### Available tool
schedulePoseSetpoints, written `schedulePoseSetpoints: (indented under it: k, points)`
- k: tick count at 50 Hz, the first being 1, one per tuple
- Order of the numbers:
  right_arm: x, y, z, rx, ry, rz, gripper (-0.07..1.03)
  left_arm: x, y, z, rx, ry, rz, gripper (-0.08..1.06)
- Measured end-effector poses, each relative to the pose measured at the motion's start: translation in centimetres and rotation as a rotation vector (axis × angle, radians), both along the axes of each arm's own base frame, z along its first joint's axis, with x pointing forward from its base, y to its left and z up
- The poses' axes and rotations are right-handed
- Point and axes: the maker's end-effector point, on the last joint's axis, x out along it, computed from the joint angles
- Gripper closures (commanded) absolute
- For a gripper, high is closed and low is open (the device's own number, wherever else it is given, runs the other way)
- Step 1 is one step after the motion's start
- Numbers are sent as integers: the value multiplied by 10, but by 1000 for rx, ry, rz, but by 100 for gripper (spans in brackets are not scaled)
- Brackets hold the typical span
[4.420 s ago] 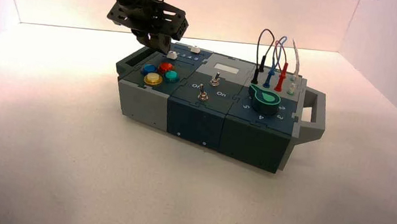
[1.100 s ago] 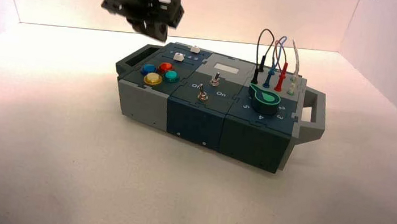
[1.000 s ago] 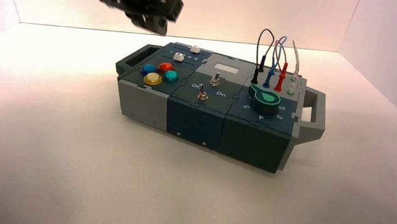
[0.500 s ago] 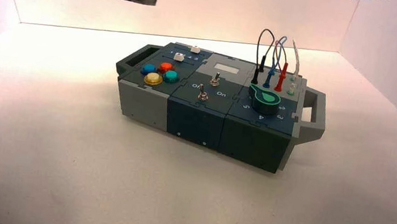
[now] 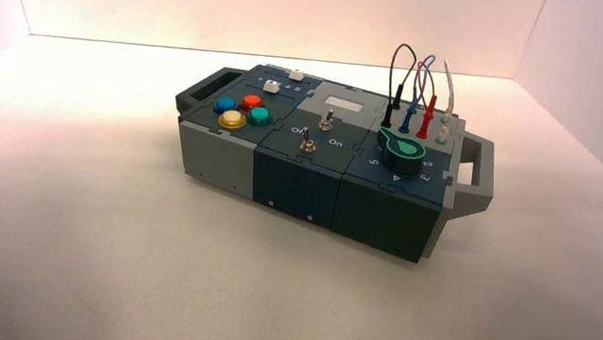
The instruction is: Move the bottom slider to position 3.
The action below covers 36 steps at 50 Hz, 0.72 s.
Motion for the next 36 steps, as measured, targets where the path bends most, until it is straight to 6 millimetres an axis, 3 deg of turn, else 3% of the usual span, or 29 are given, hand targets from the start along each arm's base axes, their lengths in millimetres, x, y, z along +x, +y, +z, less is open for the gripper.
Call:
schedulePoseSetpoints:
  k: [36]
  points:
    - [2,0,-14,-4,37,-4,54,-1,2,5,-7,-15,7,101]
